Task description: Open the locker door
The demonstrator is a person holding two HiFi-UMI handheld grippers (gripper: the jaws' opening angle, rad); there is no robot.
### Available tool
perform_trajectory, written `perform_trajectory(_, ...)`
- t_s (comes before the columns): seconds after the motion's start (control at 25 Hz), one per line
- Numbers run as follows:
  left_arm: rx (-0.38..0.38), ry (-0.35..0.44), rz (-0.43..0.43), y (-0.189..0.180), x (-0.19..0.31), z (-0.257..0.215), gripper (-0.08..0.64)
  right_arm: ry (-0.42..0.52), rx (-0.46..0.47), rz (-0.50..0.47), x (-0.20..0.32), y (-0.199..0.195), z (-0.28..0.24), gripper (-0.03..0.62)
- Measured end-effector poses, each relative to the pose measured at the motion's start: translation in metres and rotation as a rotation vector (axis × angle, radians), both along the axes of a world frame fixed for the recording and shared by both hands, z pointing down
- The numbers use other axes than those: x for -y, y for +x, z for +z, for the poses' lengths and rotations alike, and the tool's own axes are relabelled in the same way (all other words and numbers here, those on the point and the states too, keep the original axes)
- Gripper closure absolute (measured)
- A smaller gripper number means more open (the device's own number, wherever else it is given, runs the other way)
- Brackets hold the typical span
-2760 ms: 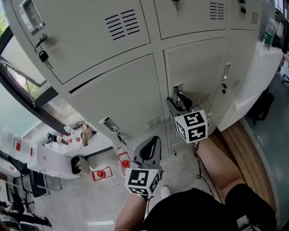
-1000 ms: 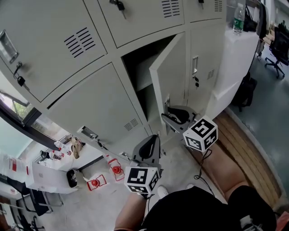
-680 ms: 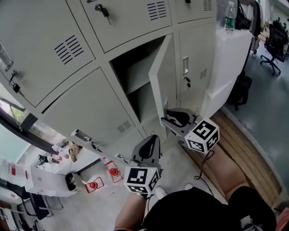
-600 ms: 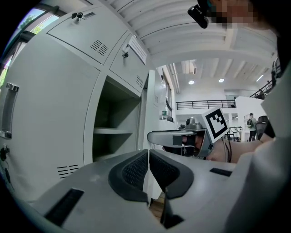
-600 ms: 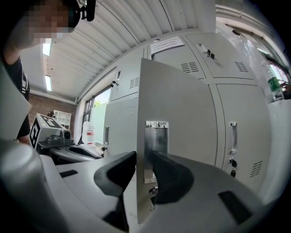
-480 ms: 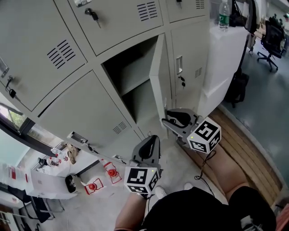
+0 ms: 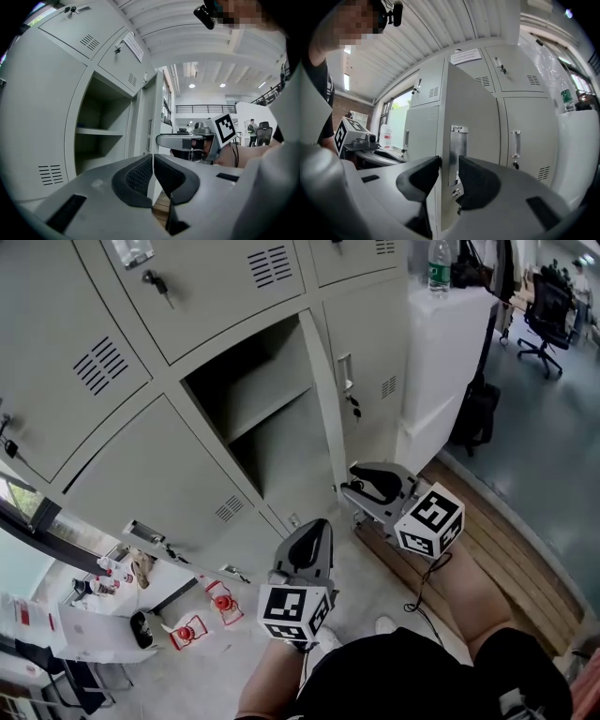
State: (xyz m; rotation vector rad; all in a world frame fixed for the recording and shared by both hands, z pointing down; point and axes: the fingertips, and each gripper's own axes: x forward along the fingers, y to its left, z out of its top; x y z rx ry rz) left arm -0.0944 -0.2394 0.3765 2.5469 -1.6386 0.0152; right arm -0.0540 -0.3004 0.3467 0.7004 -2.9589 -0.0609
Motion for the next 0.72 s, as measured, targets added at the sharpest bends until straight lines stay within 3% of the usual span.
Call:
perform_trajectory(0.28, 0.005, 0.006, 0.040, 0.018, -0.003, -0.003, 0.537, -0.012, 0.012, 0.110, 0.005, 0.027, 0.000, 0.385)
perform_trajectory(0.72, 0.009, 0.016, 0.080, 0.027, -0.005, -0.007, 0.537, -0.003, -0.004, 0.265, 0.009, 0.055, -0.001, 0.430)
